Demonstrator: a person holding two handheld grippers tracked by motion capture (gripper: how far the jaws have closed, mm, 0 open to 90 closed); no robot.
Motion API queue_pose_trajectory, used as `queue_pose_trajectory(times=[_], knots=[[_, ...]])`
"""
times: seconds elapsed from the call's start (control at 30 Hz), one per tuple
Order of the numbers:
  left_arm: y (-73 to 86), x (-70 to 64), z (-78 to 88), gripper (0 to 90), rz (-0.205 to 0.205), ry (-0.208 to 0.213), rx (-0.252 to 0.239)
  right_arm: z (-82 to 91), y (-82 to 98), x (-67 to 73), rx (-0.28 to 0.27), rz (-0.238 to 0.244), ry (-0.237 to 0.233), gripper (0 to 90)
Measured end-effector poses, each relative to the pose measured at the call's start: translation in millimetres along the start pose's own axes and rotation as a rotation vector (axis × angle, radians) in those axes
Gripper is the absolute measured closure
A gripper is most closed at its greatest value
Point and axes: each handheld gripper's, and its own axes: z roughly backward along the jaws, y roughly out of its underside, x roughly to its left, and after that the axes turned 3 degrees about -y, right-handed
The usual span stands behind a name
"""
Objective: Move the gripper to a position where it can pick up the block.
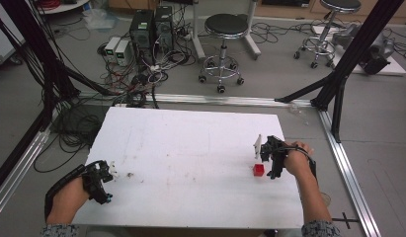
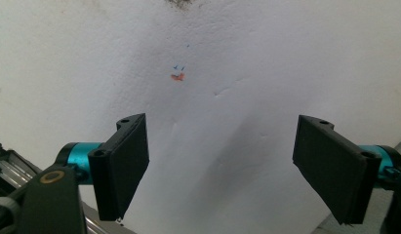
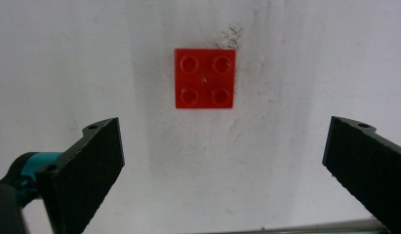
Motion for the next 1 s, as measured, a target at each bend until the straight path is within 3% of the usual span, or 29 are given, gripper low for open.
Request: queue_pose_trajectory(times=[0.17,0.5,1.0], knots=[[0.8,0.6,0.4,21.3,0.006,-0.001,-0.003,-17.3,-6.9,-0.2,-0.001,0.002,-0.039,0.7],[0.9,0.6,-0.2,21.3,0.004,0.000,-0.004,-37.4,-13.6,-0.5,0.008,0.016,-0.069,0.7],[0.5,0.4,-0.7,21.3,0.007,0.006,-0.002,-43.2,-16.6,-1.4,0.010,0.012,-0.080,0.7]])
